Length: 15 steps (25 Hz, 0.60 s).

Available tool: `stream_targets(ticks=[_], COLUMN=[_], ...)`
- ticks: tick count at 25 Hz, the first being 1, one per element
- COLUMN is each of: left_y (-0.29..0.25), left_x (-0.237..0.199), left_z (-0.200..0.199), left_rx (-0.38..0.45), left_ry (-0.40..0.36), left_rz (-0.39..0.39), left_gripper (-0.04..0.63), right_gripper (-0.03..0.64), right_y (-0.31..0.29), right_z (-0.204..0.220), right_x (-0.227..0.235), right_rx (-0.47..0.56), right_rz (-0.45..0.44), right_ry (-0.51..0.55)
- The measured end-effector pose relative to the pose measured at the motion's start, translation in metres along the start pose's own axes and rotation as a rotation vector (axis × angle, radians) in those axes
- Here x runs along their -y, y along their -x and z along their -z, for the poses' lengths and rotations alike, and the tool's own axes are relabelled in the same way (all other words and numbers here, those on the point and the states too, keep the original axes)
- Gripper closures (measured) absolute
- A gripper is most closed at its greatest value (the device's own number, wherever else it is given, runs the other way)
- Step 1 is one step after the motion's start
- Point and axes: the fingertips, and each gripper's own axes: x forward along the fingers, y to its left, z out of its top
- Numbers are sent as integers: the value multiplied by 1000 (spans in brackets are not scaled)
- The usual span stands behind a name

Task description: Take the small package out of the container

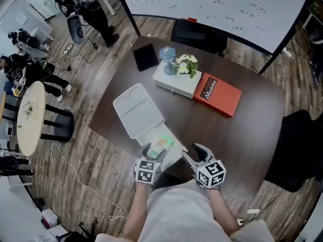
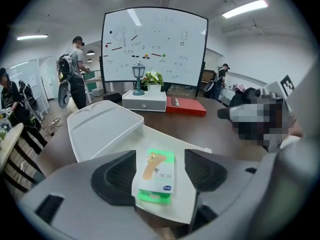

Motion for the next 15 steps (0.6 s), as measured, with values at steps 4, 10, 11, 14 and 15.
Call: stream_targets(ticks=[4, 10, 11, 14, 15], left_y=[-10, -24, -26, -32, -35], left_x=[0, -4, -3, -1, -1], left_z=[2, 8, 9, 11, 13], left_rx=[-38, -81, -89, -116, -128], left_ry=[-17, -57, -62, -85, -98], left_rz=[0, -2, 2, 13, 17], left_gripper=[310, 308, 308, 305, 305], right_gripper=[388, 388, 390, 390, 391], right_y=[0, -5, -6, -6, -7], right_z=[1, -1, -1, 0, 1], right_x=[5, 9, 10, 14, 15], right_rx=[-5, -11, -11, -17, -19], right_rz=[6, 0, 0, 0, -1], right_ry=[-11, -23, -24, -31, -33])
